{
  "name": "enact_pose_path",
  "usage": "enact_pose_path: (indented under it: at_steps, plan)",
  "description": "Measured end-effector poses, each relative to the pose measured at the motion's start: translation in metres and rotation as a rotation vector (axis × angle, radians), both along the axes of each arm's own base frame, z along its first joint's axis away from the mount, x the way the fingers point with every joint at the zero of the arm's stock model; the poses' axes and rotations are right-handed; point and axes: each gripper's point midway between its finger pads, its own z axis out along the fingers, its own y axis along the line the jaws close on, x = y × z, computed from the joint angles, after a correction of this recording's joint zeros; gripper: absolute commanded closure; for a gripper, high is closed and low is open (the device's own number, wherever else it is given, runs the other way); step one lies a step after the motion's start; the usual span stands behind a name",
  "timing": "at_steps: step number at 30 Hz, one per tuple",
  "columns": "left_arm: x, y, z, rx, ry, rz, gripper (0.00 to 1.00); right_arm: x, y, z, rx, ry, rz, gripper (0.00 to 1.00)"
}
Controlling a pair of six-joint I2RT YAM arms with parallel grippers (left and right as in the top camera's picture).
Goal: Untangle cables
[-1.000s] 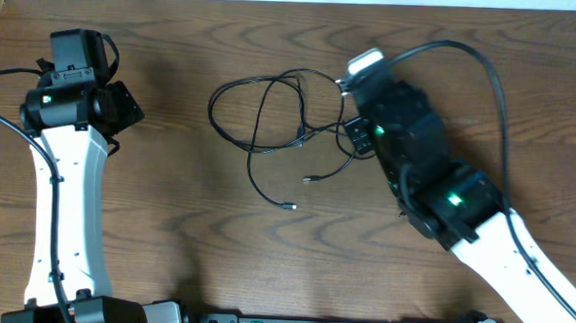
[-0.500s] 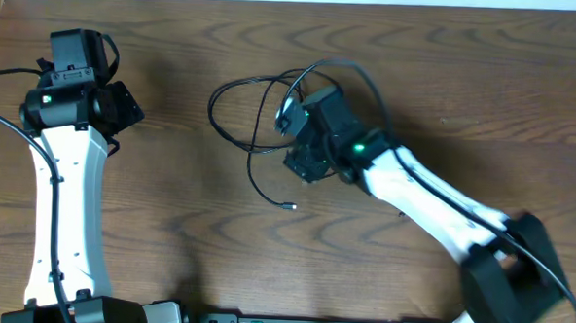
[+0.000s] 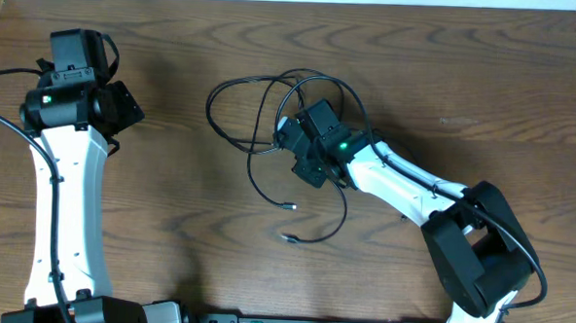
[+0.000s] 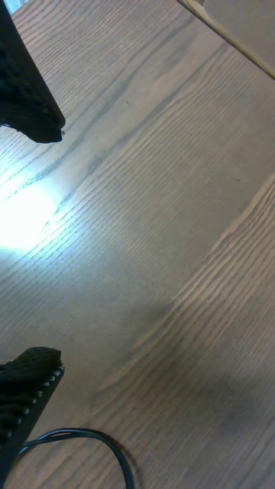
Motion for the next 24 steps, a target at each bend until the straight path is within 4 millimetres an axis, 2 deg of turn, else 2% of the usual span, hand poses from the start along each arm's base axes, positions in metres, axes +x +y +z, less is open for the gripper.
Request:
enact_pose_path:
  at_steps: [2, 7, 10, 15, 17, 21, 22, 23, 24]
  plan:
    - [0.000, 0.000, 0.000, 0.000, 0.000, 0.000, 0.09, 0.002, 0.001, 0.008, 0.013, -0.016, 0.000, 0.99]
    - [0.000, 0.000, 0.000, 0.000, 0.000, 0.000, 0.09, 0.007, 0.006, 0.043, 0.070, -0.085, -0.004, 0.99]
    - [0.000, 0.000, 0.000, 0.000, 0.000, 0.000, 0.09, 0.014, 0.008, 0.079, 0.130, -0.162, -0.027, 0.99]
    - [0.000, 0.000, 0.000, 0.000, 0.000, 0.000, 0.09, 0.031, -0.002, 0.173, 0.252, -0.400, -0.126, 0.99]
    - [0.000, 0.000, 0.000, 0.000, 0.000, 0.000, 0.09, 0.037, -0.012, 0.221, 0.312, -0.532, -0.182, 0.99]
    - [0.000, 0.000, 0.000, 0.000, 0.000, 0.000, 0.09, 0.034, -0.045, 0.327, 0.460, -0.798, -0.312, 0.99]
    - [0.000, 0.000, 0.000, 0.000, 0.000, 0.000, 0.09, 0.029, -0.055, 0.351, 0.499, -0.855, -0.341, 0.99]
    - [0.000, 0.000, 0.000, 0.000, 0.000, 0.000, 0.09, 0.020, -0.073, 0.387, 0.557, -0.939, -0.386, 0.99]
    - [0.000, 0.000, 0.000, 0.000, 0.000, 0.000, 0.09, 0.012, -0.086, 0.409, 0.596, -0.989, -0.411, 0.99]
